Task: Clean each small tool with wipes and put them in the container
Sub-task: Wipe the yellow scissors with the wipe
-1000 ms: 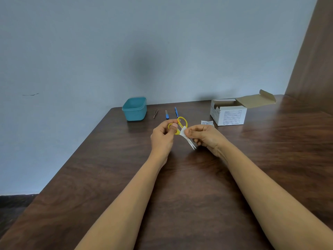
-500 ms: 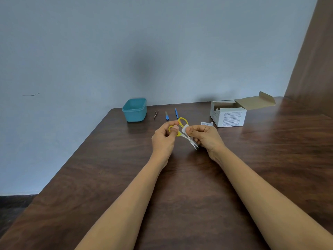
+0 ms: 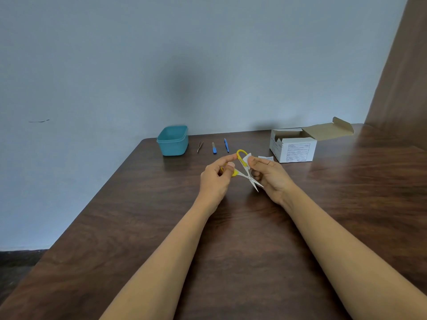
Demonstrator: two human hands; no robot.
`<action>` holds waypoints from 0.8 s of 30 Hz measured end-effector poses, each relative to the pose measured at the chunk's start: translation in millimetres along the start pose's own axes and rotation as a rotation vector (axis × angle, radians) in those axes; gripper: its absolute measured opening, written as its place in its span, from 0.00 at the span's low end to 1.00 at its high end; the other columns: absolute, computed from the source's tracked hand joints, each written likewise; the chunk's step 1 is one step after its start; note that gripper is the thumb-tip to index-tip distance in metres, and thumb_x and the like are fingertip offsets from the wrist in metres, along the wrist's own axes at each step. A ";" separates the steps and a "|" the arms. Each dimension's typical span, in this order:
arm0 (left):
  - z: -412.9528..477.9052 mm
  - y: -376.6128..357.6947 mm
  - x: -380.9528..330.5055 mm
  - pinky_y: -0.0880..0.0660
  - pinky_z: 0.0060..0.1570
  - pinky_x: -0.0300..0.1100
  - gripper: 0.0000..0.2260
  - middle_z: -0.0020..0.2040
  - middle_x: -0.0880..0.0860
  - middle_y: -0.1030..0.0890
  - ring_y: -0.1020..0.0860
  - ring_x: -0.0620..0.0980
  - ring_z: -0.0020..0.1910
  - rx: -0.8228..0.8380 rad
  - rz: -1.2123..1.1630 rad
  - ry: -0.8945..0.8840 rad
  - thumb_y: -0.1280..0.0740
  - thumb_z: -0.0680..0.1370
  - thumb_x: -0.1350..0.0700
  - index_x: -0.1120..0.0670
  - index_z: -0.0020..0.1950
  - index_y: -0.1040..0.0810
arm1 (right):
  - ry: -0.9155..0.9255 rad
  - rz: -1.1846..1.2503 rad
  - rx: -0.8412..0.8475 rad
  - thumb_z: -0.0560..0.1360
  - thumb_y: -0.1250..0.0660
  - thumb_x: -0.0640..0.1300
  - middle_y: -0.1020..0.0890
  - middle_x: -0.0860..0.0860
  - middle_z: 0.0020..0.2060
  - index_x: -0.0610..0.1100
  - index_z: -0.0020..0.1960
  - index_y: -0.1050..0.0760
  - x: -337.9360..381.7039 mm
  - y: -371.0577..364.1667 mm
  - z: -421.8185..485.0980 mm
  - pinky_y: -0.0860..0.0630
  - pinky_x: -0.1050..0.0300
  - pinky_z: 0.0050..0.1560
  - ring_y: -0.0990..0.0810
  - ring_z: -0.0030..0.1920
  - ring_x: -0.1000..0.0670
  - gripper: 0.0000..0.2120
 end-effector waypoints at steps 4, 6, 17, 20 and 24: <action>1.3 -2.8 -1.2 0.30 0.42 0.36 0.12 0.31 0.47 0.29 0.31 0.46 0.36 0.031 0.035 -0.021 0.38 0.81 0.54 0.44 0.61 0.20 | -0.020 0.013 0.048 0.78 0.36 0.43 0.32 0.53 0.28 0.43 0.39 0.23 2.9 -4.3 -3.0 0.36 0.69 0.29 0.36 0.27 0.58 0.10; 1.8 -2.2 -4.8 0.33 0.37 0.31 0.11 0.31 0.46 0.28 0.29 0.47 0.35 0.027 0.070 -0.051 0.38 0.81 0.55 0.45 0.60 0.20 | -0.021 0.009 0.054 0.79 0.37 0.43 0.32 0.53 0.29 0.44 0.40 0.24 3.7 -5.6 -3.4 0.35 0.70 0.29 0.37 0.27 0.58 0.10; 7.9 20.8 5.0 0.33 0.34 0.28 0.06 0.42 0.51 0.17 0.24 0.45 0.38 -0.179 0.066 -0.026 0.36 0.80 0.55 0.50 0.50 0.19 | -0.033 0.082 -0.044 0.79 0.38 0.48 0.31 0.53 0.31 0.46 0.39 0.27 0.7 3.3 2.8 0.39 0.65 0.31 0.38 0.26 0.57 0.11; 10.4 32.8 18.7 0.29 0.42 0.32 0.06 0.45 0.49 0.17 0.21 0.47 0.46 -0.241 -0.019 0.074 0.36 0.80 0.55 0.50 0.51 0.19 | -0.037 0.087 -0.038 0.79 0.37 0.48 0.30 0.53 0.31 0.45 0.40 0.26 0.1 3.7 3.6 0.38 0.66 0.30 0.38 0.27 0.57 0.11; 12.9 44.3 28.9 0.29 0.45 0.36 0.06 0.40 0.46 0.20 0.24 0.44 0.43 -0.300 -0.120 0.145 0.36 0.80 0.56 0.52 0.51 0.19 | -0.051 0.012 0.042 0.79 0.38 0.46 0.30 0.53 0.31 0.46 0.37 0.26 0.1 -3.6 2.2 0.38 0.66 0.32 0.38 0.28 0.57 0.12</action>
Point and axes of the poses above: each hand's wrist, its own z-axis towards the middle knuckle, its own y-axis out of the back of the hand, x = y × z, the point moved 9 cm from there along z, towards the middle knuckle
